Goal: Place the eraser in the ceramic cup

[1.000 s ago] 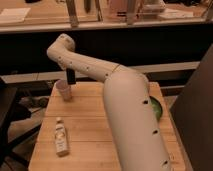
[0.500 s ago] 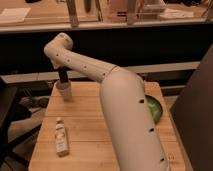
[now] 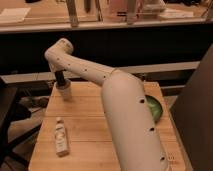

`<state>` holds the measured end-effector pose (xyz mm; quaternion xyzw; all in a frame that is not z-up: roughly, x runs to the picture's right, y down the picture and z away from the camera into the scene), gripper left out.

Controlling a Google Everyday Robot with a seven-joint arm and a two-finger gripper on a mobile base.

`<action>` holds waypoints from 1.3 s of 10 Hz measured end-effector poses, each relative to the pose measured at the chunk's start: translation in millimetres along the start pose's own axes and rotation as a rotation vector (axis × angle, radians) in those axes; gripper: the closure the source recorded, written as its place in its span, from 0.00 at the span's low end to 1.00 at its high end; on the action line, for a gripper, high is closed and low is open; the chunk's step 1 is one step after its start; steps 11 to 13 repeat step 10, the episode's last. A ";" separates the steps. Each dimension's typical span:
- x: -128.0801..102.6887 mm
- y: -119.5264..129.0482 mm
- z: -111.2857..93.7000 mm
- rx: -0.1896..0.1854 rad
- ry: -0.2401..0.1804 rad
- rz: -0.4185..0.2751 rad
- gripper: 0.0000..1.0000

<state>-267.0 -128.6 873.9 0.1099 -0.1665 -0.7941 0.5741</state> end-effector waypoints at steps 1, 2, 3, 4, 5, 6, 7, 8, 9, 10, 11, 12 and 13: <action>-6.3 5.0 0.9 0.009 -0.001 0.018 0.21; -12.0 10.7 1.1 0.010 -0.001 0.029 0.20; -15.3 9.5 2.5 0.011 -0.003 0.029 0.20; -16.2 8.1 3.2 0.009 -0.003 0.029 0.20; -15.7 5.7 4.2 0.010 0.000 0.026 0.25; -11.5 7.3 1.5 0.009 0.003 0.023 0.36; -10.8 7.0 -1.1 0.011 0.003 0.023 0.39; -12.2 7.9 -0.8 0.011 0.003 0.022 0.39; -12.3 8.2 -0.3 0.010 0.006 0.021 0.32; -13.3 8.3 0.7 0.010 0.005 0.022 0.27; -13.3 8.3 0.7 0.010 0.005 0.022 0.27; -13.3 8.3 0.7 0.010 0.005 0.022 0.27; -13.3 8.3 0.7 0.010 0.005 0.022 0.27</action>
